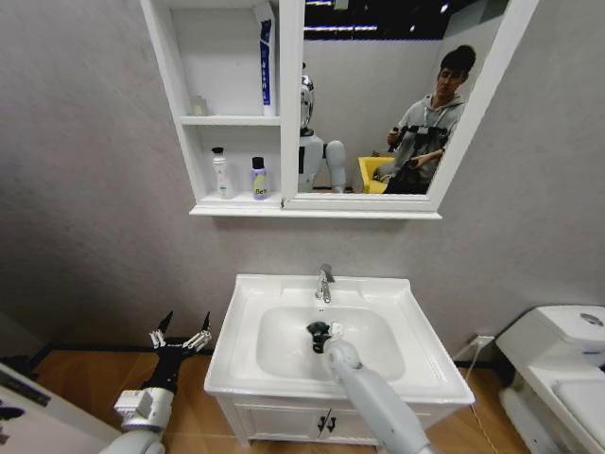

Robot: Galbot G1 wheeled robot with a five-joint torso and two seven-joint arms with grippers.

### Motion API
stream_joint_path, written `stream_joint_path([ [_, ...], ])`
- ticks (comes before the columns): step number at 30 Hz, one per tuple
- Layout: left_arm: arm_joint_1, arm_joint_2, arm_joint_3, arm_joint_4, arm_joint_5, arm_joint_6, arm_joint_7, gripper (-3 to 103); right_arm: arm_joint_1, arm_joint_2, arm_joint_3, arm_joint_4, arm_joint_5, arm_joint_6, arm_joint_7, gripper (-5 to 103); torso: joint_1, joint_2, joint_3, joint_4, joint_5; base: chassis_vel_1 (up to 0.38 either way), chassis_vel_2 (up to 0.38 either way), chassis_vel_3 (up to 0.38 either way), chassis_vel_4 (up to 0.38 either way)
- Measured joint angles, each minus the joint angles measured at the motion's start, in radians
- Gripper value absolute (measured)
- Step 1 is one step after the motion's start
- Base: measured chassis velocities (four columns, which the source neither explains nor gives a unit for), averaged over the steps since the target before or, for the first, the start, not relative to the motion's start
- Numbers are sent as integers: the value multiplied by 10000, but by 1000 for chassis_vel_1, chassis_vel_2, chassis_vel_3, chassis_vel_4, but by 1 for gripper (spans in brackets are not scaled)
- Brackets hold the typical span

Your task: Move facial cleanser and shampoo from washbasin to cabinet, then wipe washbasin with towel.

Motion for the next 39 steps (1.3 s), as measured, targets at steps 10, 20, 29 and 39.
stream_joint_path([
  [10,0,0,-1,0,0,0,2,99,-754,-708,786,371,-660,174,-224,8,-1,1,-1,-1,5,0,0,0,0],
  [20,0,0,0,1,0,0,0,99,-800,-1434,1402,544,-1511,168,-158,7,3,-5,4,-10,0,0,0,0,0],
  [29,0,0,-1,0,0,0,1,99,-486,26,85,478,-72,6,215,7,2,-3,0,-1,1,0,0,0,0],
  [39,0,0,0,0,0,0,0,99,-1265,-943,774,1207,-668,-39,358,7,3,-2,1,-3,2,0,0,0,0],
])
